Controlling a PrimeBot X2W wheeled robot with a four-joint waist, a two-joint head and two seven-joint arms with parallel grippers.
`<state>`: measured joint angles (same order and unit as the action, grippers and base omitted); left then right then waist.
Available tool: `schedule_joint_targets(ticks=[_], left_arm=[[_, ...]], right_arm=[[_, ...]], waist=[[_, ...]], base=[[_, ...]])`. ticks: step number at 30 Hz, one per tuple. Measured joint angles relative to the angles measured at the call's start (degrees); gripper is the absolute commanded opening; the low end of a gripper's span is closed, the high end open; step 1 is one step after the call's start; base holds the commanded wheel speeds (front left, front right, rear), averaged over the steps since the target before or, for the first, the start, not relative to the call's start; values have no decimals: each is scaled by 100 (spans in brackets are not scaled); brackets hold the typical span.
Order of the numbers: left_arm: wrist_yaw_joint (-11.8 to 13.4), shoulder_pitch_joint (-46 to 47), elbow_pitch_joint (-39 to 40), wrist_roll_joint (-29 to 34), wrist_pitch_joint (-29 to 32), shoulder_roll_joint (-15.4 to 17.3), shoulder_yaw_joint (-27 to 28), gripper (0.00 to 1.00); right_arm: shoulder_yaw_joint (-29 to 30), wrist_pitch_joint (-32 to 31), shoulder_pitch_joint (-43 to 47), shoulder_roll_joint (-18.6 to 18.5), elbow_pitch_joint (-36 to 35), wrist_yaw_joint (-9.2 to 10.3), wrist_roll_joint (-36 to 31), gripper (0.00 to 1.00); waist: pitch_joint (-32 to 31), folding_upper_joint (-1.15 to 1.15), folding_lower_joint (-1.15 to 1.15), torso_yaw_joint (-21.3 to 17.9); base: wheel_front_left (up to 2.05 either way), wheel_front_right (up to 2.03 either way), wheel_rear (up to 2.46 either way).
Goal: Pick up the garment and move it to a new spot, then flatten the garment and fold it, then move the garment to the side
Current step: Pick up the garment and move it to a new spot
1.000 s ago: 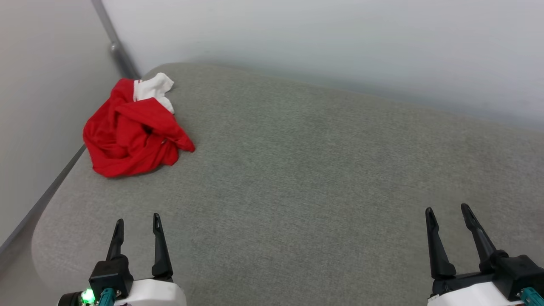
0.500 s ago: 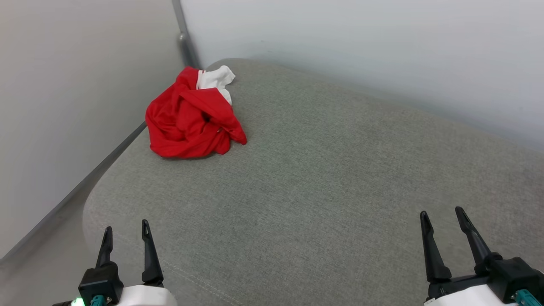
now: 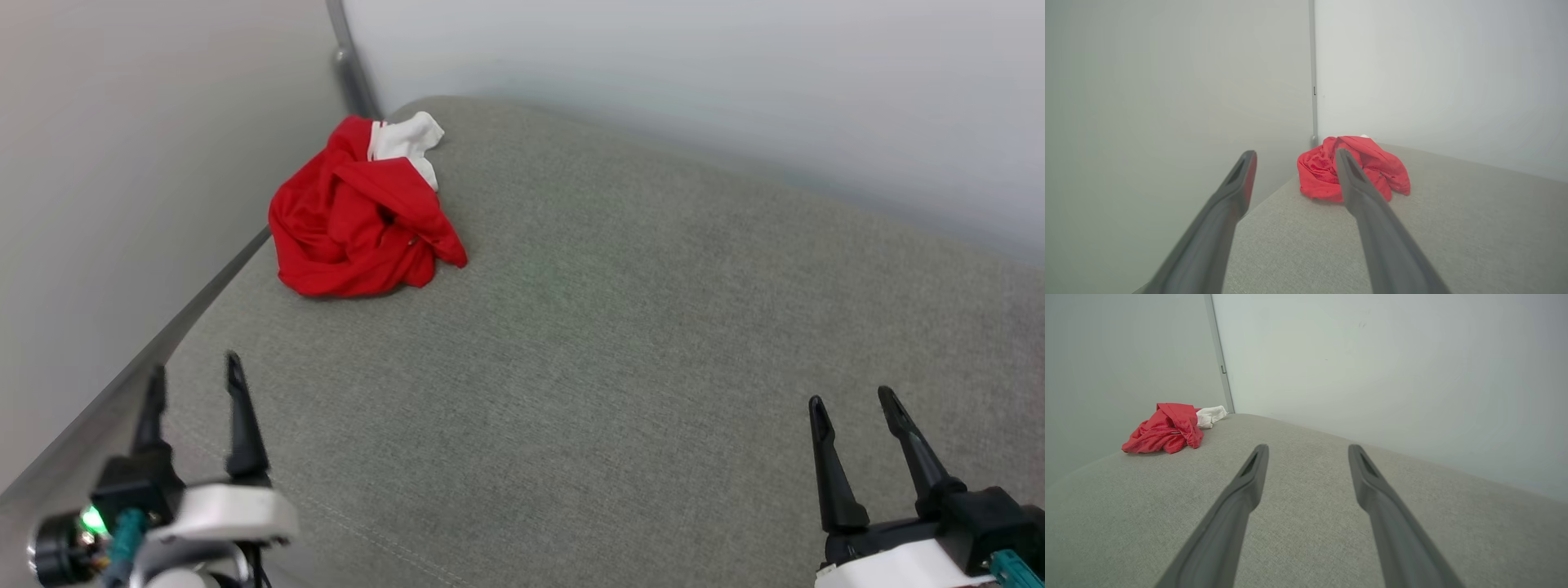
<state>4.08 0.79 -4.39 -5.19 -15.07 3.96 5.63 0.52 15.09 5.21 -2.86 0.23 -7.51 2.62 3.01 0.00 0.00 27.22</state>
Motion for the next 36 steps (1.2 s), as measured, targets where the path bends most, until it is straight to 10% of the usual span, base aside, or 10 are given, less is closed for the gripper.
schedule_joint_targets(ticks=[20,36], left_arm=[[-825,4430,-1824,-677,88,1842,1003,100],[-1144,6526,-3902,-2449,3572,3064,-368,100]], right_arm=[[399,0,-903,1,-1039,0,-1018,100],[543,0,-1188,0,-1914,0,-1408,100]], waist=[[1872,0,2,-661],[3278,0,2,-1212]], base=[[0,0,0],[0,0,0]])
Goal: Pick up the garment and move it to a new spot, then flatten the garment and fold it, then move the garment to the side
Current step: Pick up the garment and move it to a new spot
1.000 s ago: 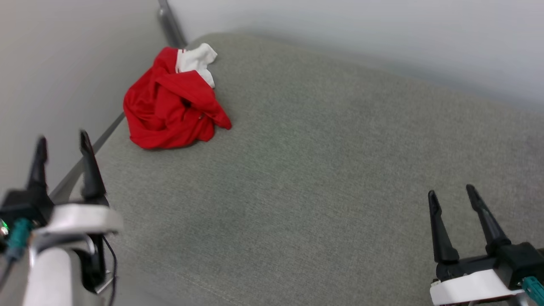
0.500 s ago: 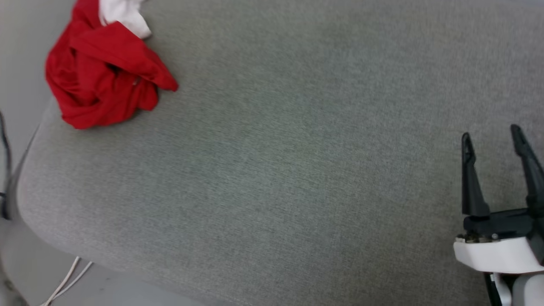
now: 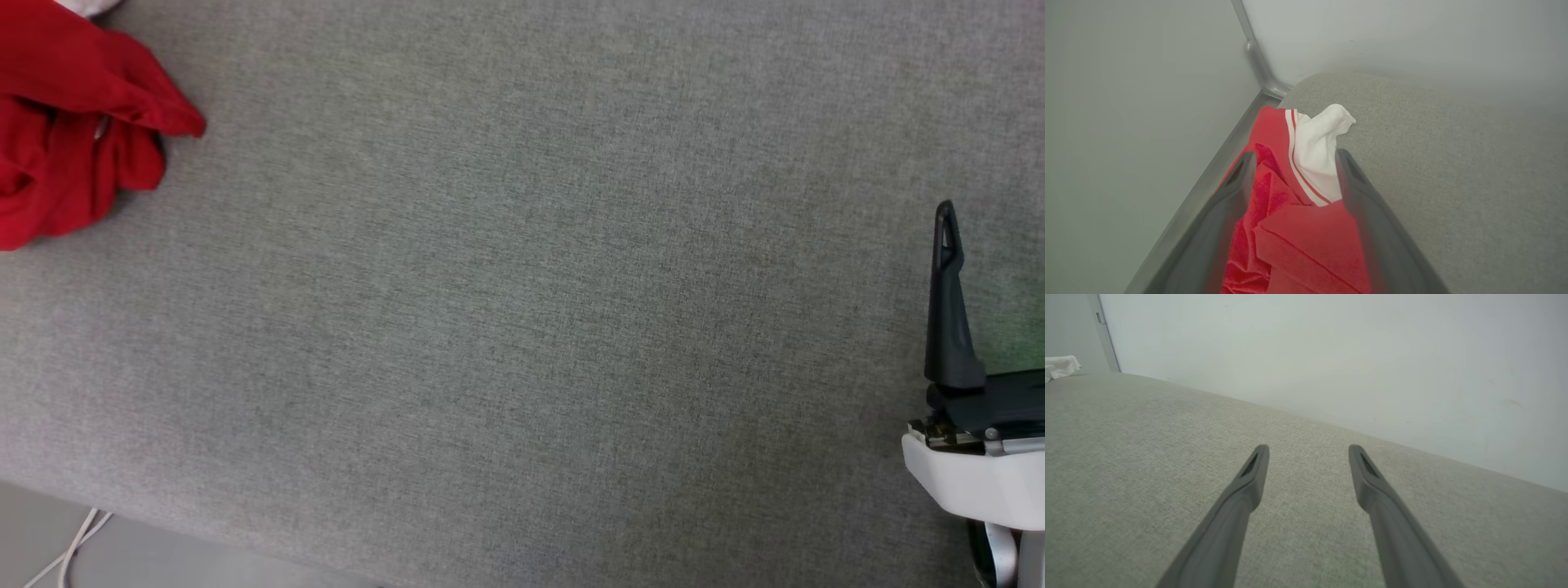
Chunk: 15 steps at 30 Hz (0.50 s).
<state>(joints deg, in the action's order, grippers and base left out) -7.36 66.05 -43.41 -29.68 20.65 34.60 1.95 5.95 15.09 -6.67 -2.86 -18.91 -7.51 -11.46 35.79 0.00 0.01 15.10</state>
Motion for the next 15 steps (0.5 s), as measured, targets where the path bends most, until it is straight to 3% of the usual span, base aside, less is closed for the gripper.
schedule_joint_targets(ticks=[8,12,15], left_arm=[[-3,-223,-87,-1426,1875,393,-998,100],[-3,-435,-162,-1803,2336,458,-1361,100],[-3,-465,-249,-1996,2351,488,-1471,100]], right_arm=[[-11,0,-46,-20,-270,0,-149,100],[13,0,-52,-25,-336,0,-192,100],[2,1,-53,-35,-341,0,-212,100]], waist=[[435,0,0,-117],[602,0,-1,-146],[650,0,-1,-155]], base=[[0,0,0],[0,0,0],[0,0,0]])
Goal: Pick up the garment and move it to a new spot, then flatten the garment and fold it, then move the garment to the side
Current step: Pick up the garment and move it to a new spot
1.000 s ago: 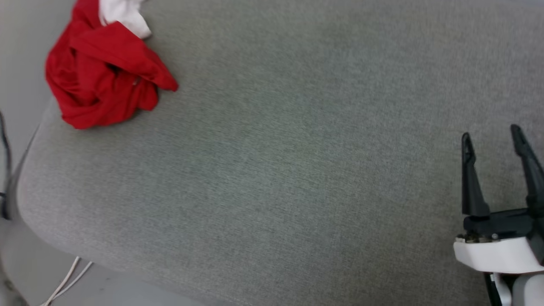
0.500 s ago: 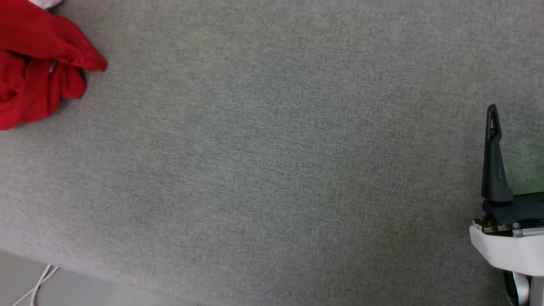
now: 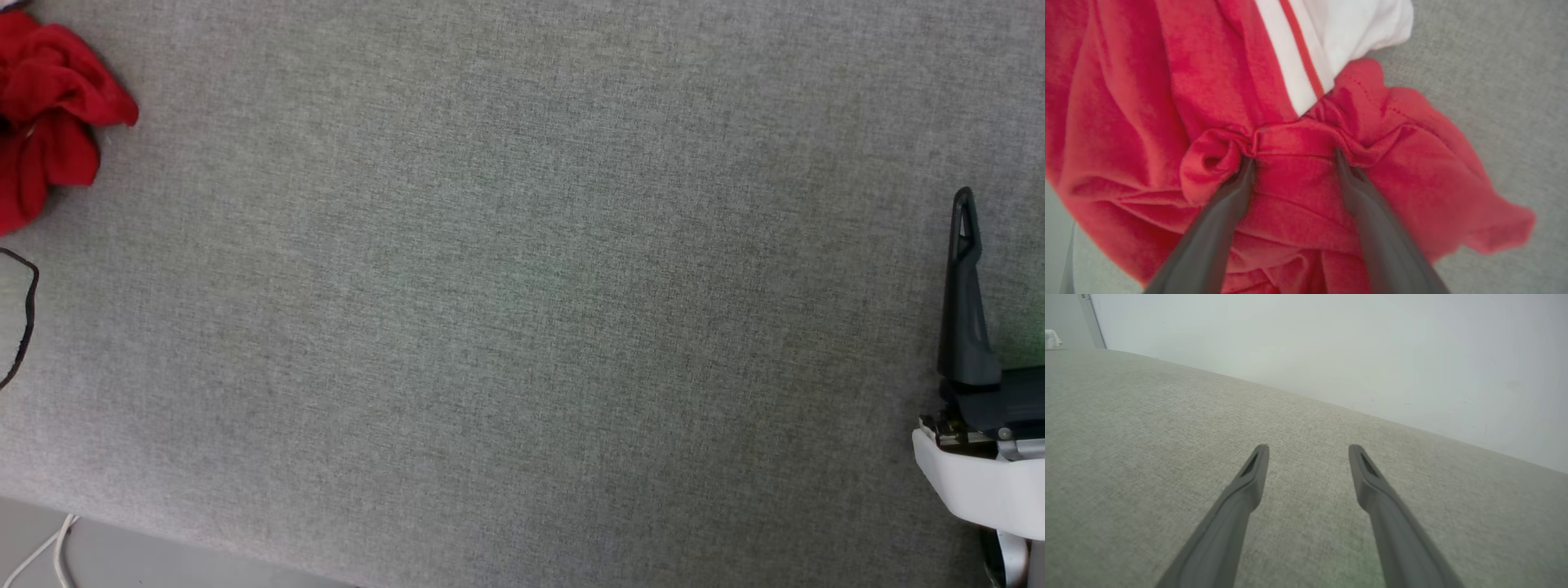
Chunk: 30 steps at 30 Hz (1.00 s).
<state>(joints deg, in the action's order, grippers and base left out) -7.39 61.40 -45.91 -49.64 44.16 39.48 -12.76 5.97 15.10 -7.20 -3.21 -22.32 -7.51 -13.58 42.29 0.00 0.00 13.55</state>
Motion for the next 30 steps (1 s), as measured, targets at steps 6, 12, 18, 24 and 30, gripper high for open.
schedule_joint_targets(ticks=[6,12,18,24,30], left_arm=[[7,-19,-56,-172,-154,18,-320,0],[5,-51,73,-269,-536,178,-625,0],[0,275,786,-342,-694,552,-1058,0],[-1,701,1645,-182,-571,910,-1630,0],[0,1131,2360,-192,-438,940,-2039,0]], right_arm=[[-23,-1,-53,-23,69,0,0,100],[-109,-1,-52,-16,224,0,53,100],[-258,-1,-54,8,474,0,157,100],[-320,-1,-81,21,689,0,409,100],[-349,-1,-70,23,871,0,754,100]], waist=[[-55,0,0,-24],[-361,0,0,-44],[-865,0,0,-63],[-1396,0,0,-139],[-1814,0,0,-347]], base=[[0,0,0],[0,0,0],[0,0,0],[0,0,0],[0,0,0]])
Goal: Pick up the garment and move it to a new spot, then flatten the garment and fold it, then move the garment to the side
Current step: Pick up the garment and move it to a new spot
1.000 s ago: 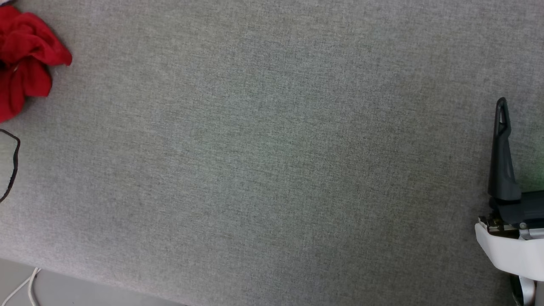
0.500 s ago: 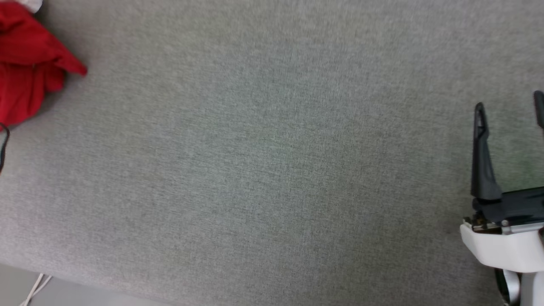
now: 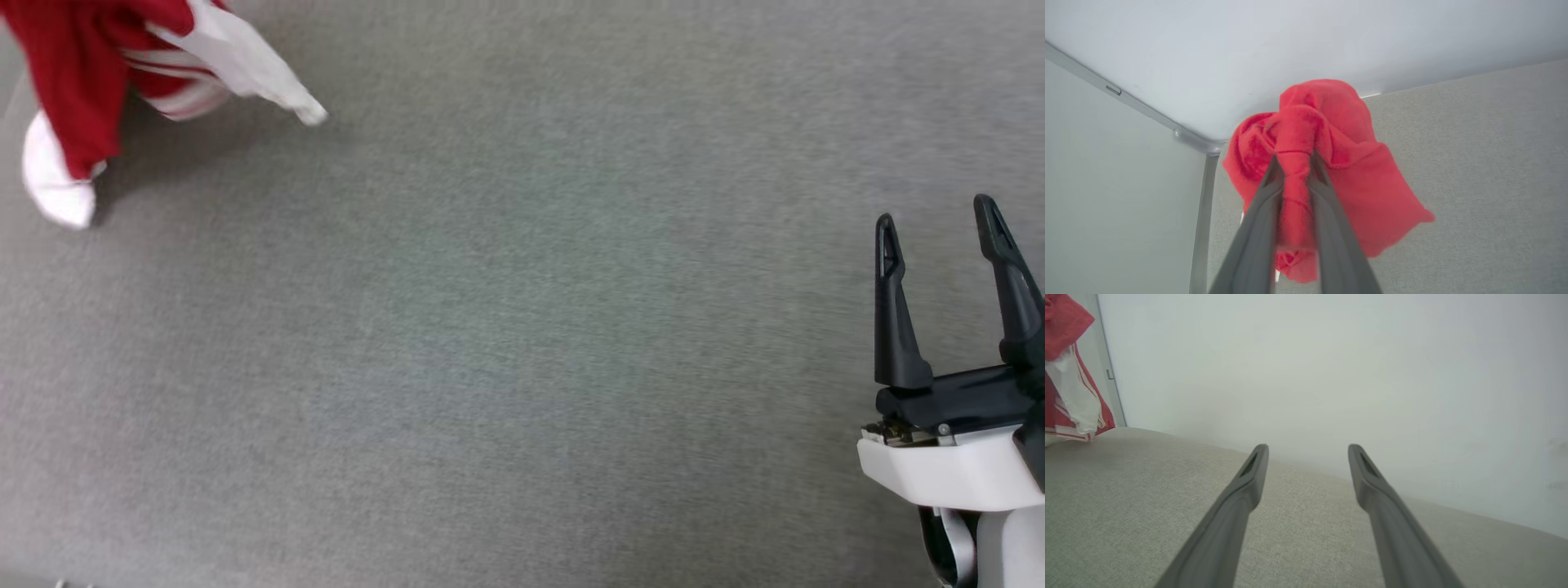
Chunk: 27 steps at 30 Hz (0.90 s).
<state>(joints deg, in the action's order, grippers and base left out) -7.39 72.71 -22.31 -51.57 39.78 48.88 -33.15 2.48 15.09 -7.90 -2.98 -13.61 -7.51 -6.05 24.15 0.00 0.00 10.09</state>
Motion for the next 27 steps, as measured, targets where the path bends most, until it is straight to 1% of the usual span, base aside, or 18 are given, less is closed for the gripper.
schedule_joint_targets(ticks=[7,12,16,22,27], left_arm=[[0,461,825,-18,152,-137,-573,0],[-1,715,1317,4,255,-444,-948,0],[-1,883,1631,14,294,-537,-1203,0],[-1,815,1995,-94,147,-899,-1635,0],[-1,328,2093,-162,-143,-1168,-2000,0]], right_arm=[[36,0,87,1,133,0,278,100],[75,0,105,0,187,0,422,100],[66,0,116,3,215,0,533,100],[127,0,159,3,244,0,648,100],[133,0,150,3,256,0,670,100]], waist=[[-342,0,0,-462],[-517,0,0,-872],[-613,0,-1,-1207],[-685,0,0,-1629],[-633,0,0,-1802]], base=[[0,0,0],[0,0,0],[0,0,0],[0,0,0],[0,0,0]])
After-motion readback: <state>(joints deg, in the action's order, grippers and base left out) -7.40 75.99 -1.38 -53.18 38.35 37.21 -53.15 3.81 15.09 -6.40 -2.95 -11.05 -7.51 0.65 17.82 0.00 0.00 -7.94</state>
